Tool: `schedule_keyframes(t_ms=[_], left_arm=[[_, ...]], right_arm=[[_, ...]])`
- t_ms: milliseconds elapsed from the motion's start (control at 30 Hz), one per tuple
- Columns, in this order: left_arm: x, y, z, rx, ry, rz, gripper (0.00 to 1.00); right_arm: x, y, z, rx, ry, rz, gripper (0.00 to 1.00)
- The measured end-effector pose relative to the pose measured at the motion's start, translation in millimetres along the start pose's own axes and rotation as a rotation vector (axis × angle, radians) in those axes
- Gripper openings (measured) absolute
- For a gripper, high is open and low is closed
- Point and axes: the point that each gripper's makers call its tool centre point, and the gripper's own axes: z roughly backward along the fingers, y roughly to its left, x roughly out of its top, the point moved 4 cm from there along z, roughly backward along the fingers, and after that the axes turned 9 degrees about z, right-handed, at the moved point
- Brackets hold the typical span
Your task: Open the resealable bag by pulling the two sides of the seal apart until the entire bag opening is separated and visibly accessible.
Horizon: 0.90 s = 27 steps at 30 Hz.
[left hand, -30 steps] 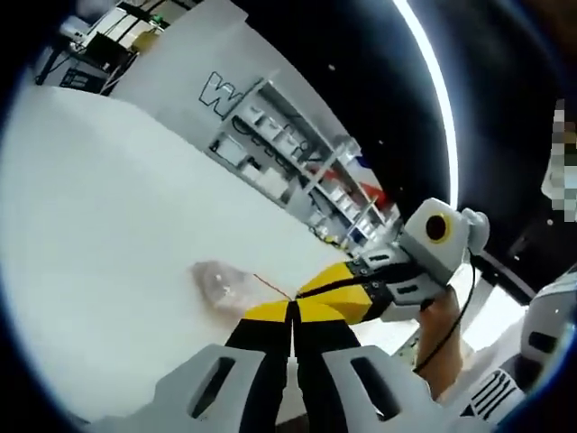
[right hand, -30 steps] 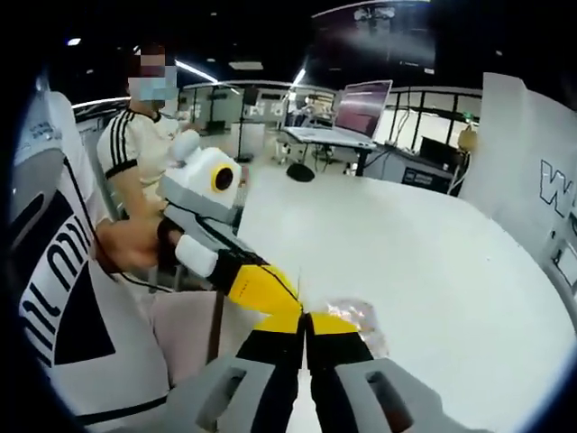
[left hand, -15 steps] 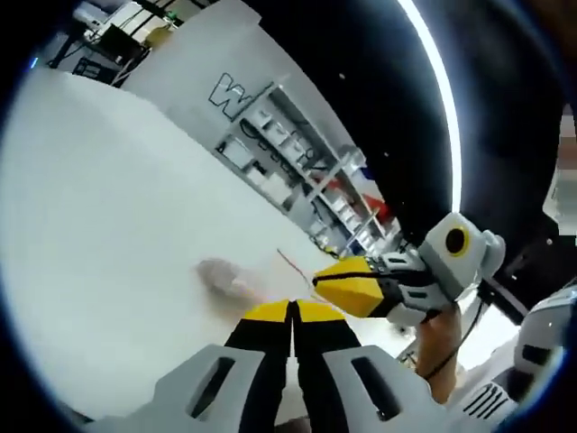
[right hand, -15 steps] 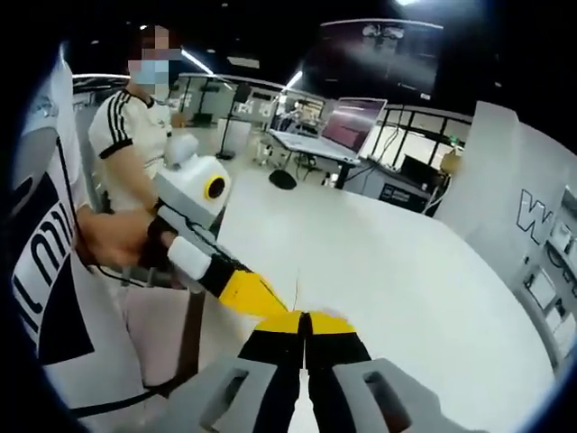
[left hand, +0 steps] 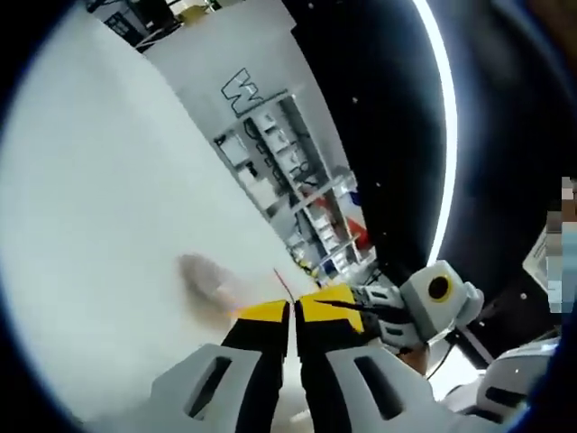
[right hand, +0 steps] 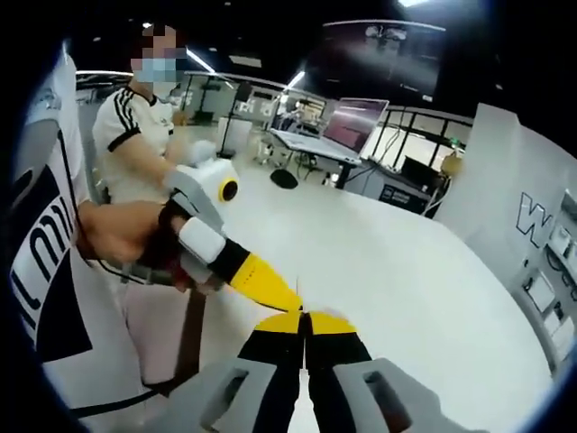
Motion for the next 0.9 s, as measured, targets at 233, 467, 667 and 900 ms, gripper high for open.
schedule_keyframes(t_ms=[233,467,667,900], left_arm=[[-0.8,1.7,-0.8,0.020,0.011,-0.034,0.01],[-1.1,5.9,0.0,0.043,0.010,-0.046,0.00],[-1.4,7.2,-1.4,0.022,0.008,-0.045,0.01],[5.0,5.0,-2.1,0.006,-0.020,-0.014,0.07]], right_arm=[[-1.2,1.0,-1.2,0.007,0.003,-0.002,0.00],[1.7,0.7,0.4,0.001,-0.010,-0.014,0.00],[-2.3,-2.8,0.2,-0.005,-0.012,-0.039,0.00],[-0.9,0.4,1.3,-0.002,-0.014,-0.034,0.00]])
